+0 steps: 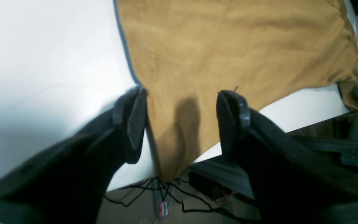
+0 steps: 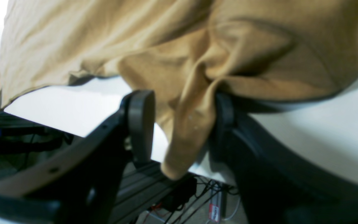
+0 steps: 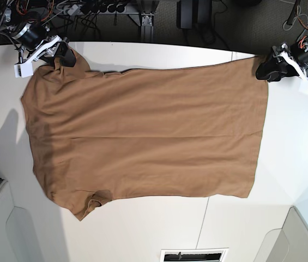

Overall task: Layout the t-shirt on the table in an organized manner, then fold the t-shirt properly
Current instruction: 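Grasp the shirt's shoulder and hem corners along one long side with both grippers, then lift the grasped side with both grippers and fold it over the shirt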

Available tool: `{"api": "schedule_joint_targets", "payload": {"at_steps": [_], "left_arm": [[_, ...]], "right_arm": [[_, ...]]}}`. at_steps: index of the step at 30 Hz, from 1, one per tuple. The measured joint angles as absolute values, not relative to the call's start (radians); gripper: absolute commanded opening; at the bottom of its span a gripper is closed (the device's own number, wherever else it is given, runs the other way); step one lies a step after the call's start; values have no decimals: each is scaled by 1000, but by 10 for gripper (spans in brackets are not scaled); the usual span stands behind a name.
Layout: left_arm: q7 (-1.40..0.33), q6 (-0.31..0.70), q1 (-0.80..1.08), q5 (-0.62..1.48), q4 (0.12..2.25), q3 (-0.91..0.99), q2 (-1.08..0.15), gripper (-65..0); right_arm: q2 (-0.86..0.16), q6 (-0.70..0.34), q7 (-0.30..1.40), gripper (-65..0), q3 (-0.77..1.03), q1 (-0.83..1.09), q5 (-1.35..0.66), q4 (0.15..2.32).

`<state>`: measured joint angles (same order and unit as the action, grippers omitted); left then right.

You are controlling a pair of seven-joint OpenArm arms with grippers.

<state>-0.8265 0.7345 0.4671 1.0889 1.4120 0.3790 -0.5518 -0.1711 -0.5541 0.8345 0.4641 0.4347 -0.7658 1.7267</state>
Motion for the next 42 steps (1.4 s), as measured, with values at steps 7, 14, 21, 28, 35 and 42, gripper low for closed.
{"api": "schedule_joint_targets", "payload": {"at_steps": [7,14,21,28,35,42], "left_arm": [[-826,736,495,1102,1414,381,-555,-259],[-828,735,507,1086,1415,381,-558,-452],[-830,730,519,1065,1430,379,-557,-650],[-860,703,520,1009,1536,369,-575,-650],[-883,692,449,992,1553,366,-616,-650],[-883,692,319,996,1553,366,-620,-650]], "right_arm": [[-171,-554,831,-372,464,435,-766,1727],[-171,-551,831,-543,464,435,-755,1726],[-172,-551,830,-650,464,435,-748,1723],[-171,-558,829,-650,519,421,-759,1755],[-200,-562,828,-650,555,341,-758,1785],[-224,-566,832,-650,556,233,-737,1776]]}}
